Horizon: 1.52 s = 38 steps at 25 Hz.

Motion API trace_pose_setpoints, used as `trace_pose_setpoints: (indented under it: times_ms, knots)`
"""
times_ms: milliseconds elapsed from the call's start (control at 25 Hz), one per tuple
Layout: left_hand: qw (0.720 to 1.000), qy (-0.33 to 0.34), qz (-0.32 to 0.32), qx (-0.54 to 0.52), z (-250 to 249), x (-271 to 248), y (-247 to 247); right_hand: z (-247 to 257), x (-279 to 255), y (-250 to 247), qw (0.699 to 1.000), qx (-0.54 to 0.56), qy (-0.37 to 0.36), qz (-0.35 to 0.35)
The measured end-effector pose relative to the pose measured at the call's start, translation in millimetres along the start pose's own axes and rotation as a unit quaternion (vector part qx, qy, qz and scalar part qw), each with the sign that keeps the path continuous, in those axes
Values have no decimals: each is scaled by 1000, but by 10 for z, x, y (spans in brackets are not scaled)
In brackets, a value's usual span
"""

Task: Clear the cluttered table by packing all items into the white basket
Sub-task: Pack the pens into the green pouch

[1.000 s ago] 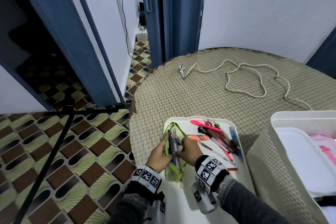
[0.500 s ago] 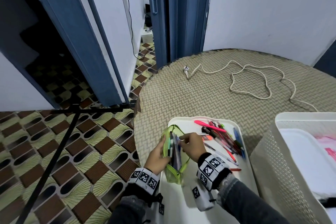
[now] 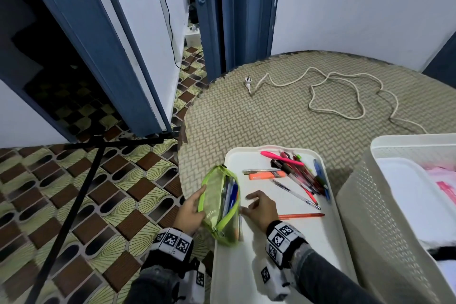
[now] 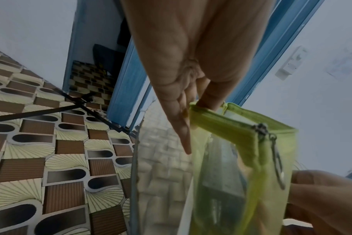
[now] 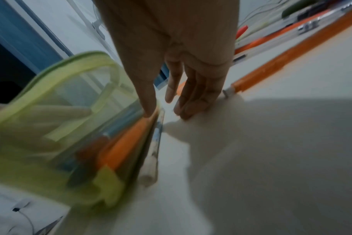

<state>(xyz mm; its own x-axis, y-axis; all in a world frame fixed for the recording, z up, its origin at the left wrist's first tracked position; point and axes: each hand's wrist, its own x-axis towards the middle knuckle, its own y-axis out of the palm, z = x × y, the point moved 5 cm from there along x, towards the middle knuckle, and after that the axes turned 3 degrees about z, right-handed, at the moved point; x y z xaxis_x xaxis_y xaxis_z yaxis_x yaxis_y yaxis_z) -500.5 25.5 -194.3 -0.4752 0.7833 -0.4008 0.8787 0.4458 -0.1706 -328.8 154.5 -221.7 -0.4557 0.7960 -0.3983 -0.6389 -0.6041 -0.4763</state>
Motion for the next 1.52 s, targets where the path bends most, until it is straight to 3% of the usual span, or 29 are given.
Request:
trace_pose_setpoints:
  times_ms: [240, 440, 640, 760, 880, 960, 1040, 1120, 1280, 1440, 1520]
  knots:
    - [1000, 1, 8, -24, -136, -152, -9, 6, -91, 96, 997, -78, -19, -2]
    - [999, -6, 17, -34, -105, -123, 1, 17, -113, -23, 999, -22, -2, -41]
    - [997, 36, 70, 26, -153, -66, 146, 68, -125, -374, 994, 55, -84, -44]
    - [993, 84, 64, 55, -192, 18, 289, -46, -105, -636, 994, -16, -104, -24]
    - [993, 98, 57, 32, -239, 114, 418, -315, -64, -784, 978, -192, -57, 58]
    - [993, 101, 54, 13, -266, 170, 510, -490, -69, -844, 965, -252, -52, 46]
    - [993, 91, 70, -3, -285, 205, 600, -526, -95, -924, 976, -210, -58, -2]
    - [993, 86, 80, 3, -343, 216, 673, -390, -136, -1041, 992, -77, -76, -61]
    - [990, 107, 89, 33, -559, 141, 808, 361, -324, -1446, 950, 138, -213, -181]
    - [989, 108, 93, 41, -583, 138, 844, 925, -379, -1549, 920, 178, -265, -227]
    - [988, 112, 98, 42, -551, 156, 837, 986, -292, -1411, 923, 185, -255, -220]
